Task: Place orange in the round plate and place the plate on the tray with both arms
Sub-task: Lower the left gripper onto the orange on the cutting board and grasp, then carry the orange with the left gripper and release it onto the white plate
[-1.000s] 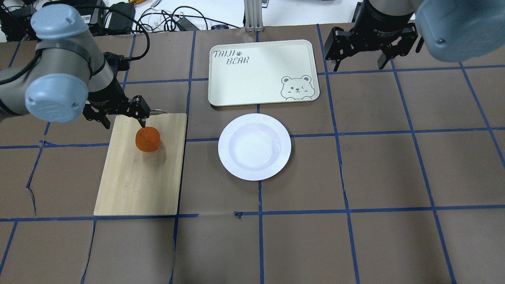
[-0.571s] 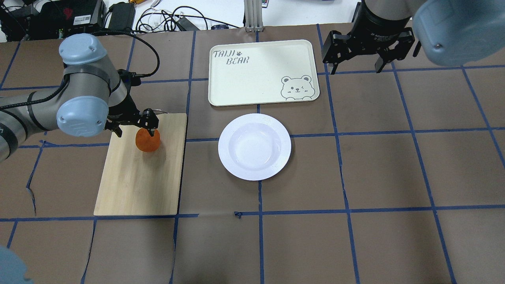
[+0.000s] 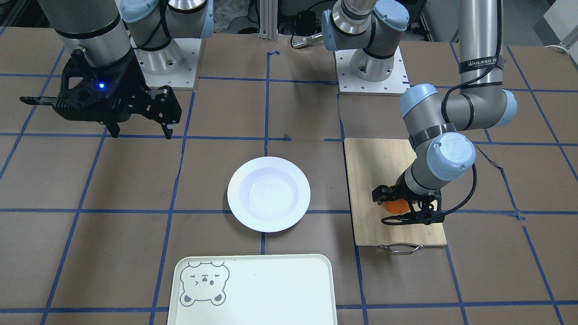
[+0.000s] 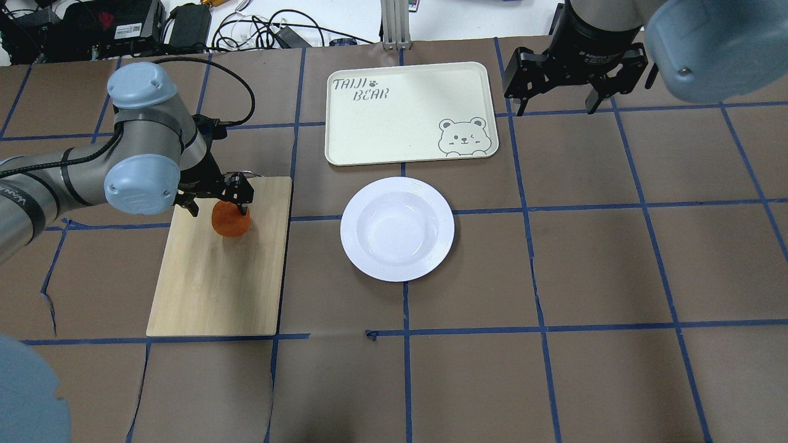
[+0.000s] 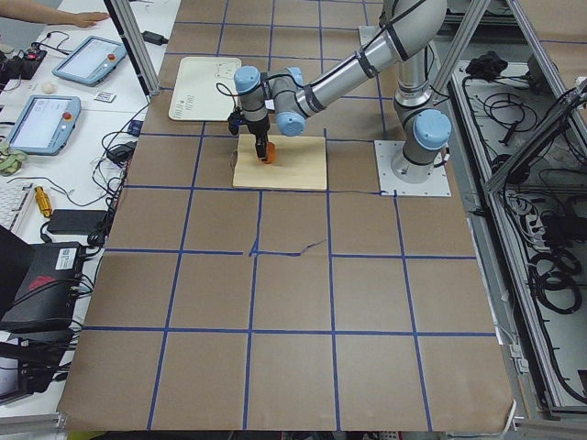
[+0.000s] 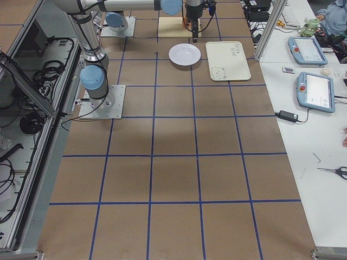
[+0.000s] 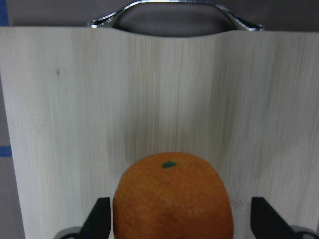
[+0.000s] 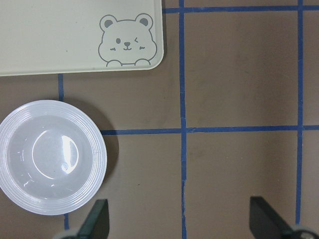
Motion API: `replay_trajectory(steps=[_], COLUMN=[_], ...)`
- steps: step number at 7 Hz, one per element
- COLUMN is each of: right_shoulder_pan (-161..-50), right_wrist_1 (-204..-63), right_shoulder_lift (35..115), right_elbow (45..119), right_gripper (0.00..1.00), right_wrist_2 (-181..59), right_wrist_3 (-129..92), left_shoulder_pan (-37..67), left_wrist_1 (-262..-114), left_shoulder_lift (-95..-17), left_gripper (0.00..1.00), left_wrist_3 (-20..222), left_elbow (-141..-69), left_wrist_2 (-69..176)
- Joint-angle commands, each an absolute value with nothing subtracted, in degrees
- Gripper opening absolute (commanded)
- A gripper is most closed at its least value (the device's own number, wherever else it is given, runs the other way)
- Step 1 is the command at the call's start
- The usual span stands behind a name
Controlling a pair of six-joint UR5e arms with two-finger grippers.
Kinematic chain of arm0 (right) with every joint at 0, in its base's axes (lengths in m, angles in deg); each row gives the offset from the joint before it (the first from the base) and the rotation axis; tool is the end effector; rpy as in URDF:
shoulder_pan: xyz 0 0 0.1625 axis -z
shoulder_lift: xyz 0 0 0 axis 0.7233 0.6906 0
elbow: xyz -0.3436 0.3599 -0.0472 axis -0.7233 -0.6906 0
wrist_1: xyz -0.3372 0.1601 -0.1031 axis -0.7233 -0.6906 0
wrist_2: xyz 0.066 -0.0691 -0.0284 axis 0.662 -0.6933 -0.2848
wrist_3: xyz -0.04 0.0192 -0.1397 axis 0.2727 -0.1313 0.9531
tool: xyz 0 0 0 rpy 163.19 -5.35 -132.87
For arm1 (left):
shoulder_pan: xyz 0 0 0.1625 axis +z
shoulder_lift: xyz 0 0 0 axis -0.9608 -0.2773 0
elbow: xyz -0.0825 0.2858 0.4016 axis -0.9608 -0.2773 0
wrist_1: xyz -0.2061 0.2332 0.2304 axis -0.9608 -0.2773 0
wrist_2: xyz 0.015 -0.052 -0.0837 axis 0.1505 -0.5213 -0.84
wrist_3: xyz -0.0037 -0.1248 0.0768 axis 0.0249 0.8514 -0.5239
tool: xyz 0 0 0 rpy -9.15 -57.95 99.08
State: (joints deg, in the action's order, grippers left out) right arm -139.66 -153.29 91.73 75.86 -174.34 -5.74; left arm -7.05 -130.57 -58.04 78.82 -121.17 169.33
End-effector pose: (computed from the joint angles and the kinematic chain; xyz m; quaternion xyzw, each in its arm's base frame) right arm 0.1615 -0.5009 0.5215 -0.0057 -0.9987 0.0499 0.0008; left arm -0.0342 -0.5613 0.2439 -0.0127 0.9974 0.0652 0.0293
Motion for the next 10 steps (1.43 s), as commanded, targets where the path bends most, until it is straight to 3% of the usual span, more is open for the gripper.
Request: replay_trajectory(steps=[1,2,6,10], right_shoulder_pan=[-139.49,-139.49,-136.6,-136.59], right_wrist_1=[-153.3,-153.3,-155.06,-154.71], right_shoulder_lift=[91.64,91.64,91.03,90.49], right_elbow=[75.86,75.86,75.86,75.95], right_gripper=[1.0,1.0,1.0,1.0], right_wrist_2=[-174.58,-174.59,-174.41,-174.59], right_wrist_3=[-5.55,-5.64,-5.11,-5.11], left_shoulder_pan=[-7.14,-7.14,-15.71,-29.33], left_wrist_1=[-130.02,-129.93,-133.97,-132.57], left_shoulder_lift=[-58.67,-58.58,-58.22,-61.21], left_gripper=[0.12,0.0,0.0,0.0], left_wrist_3=[78.5,79.11,97.59,116.2], left_elbow=[-121.11,-120.33,-108.3,-108.54], left_wrist_2=[169.32,169.15,162.49,155.96])
